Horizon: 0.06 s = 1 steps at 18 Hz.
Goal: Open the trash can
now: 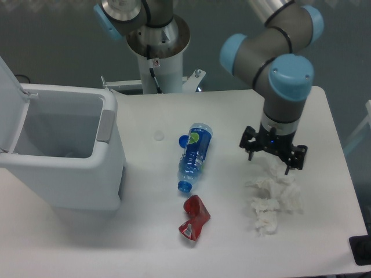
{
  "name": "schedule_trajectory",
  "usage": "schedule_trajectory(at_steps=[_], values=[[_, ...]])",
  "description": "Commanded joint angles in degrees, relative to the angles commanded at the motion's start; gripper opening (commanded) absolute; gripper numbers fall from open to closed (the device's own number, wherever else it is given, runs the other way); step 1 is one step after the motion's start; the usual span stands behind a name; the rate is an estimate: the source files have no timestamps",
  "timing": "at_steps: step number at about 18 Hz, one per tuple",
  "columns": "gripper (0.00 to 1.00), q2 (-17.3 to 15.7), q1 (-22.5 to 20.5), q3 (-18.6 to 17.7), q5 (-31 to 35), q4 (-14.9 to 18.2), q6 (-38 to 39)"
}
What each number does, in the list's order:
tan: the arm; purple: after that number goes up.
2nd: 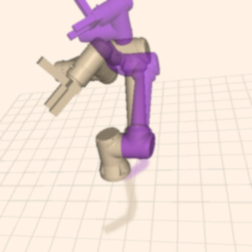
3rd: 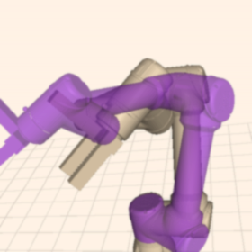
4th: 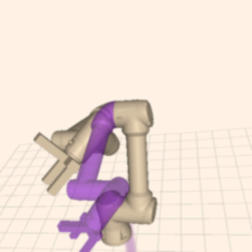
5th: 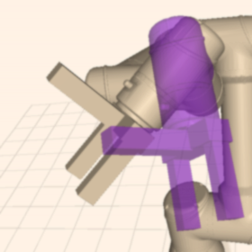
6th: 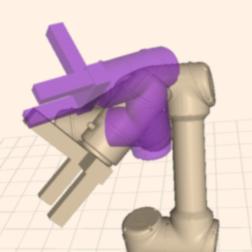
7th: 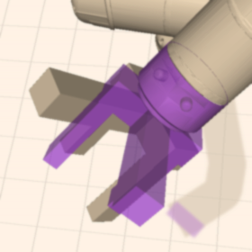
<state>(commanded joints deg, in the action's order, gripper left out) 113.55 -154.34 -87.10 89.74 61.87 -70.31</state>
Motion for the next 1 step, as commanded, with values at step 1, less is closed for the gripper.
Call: schedule_trajectory(at_steps=[1], values=[[1.00,0.0,-0.1,0.2,0.0,0.1,-0.1]])
